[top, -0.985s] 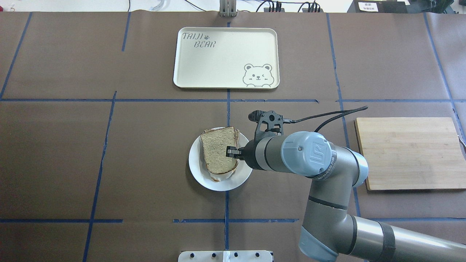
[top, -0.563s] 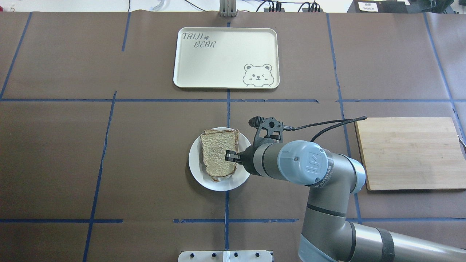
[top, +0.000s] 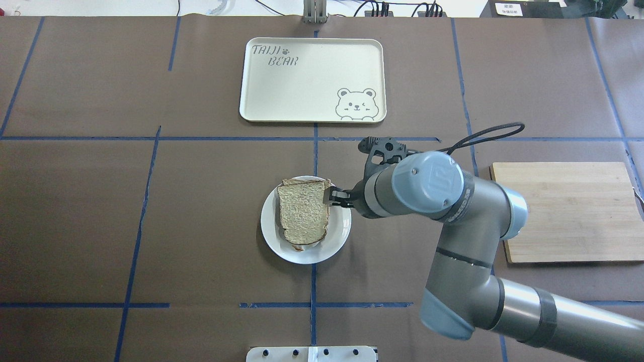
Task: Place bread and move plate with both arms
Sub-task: 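Raise the right gripper and withdraw it toward the bamboo board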
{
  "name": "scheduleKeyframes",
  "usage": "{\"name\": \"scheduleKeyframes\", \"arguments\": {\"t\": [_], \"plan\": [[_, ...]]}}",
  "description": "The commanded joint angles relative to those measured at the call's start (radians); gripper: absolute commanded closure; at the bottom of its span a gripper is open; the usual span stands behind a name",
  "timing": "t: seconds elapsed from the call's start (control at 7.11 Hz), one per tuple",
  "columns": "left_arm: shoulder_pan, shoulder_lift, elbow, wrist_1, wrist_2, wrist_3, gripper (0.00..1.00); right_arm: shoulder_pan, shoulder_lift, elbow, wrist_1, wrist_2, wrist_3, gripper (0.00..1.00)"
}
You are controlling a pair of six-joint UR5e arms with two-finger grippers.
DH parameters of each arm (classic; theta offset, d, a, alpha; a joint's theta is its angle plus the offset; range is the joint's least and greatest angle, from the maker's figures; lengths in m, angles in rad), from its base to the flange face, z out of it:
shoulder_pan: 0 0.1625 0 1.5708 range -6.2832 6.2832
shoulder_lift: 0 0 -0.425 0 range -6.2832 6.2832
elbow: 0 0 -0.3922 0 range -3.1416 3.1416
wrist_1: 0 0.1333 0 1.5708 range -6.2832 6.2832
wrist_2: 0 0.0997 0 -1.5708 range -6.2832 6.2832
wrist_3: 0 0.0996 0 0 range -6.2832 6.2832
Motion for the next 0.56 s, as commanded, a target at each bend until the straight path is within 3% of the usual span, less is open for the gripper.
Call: {"name": "scheduleKeyframes", "arguments": {"t": [0.0, 0.14, 0.42], "plan": [[0.0, -0.025, 0.001, -0.039, -0.002, -0.001, 0.0, 0.224, -0.017, 0.022, -0.184, 0.24, -0.267, 0.0], [0.0, -0.042, 0.003, -0.106, 0.001, -0.003, 0.0, 0.329, -0.061, 0.042, -0.24, 0.321, -0.441, 0.0], [0.0, -0.086, 0.039, -0.182, -0.003, -0.004, 0.0, 0.516, -0.277, 0.093, -0.265, 0.394, -0.866, 0.0]]}}
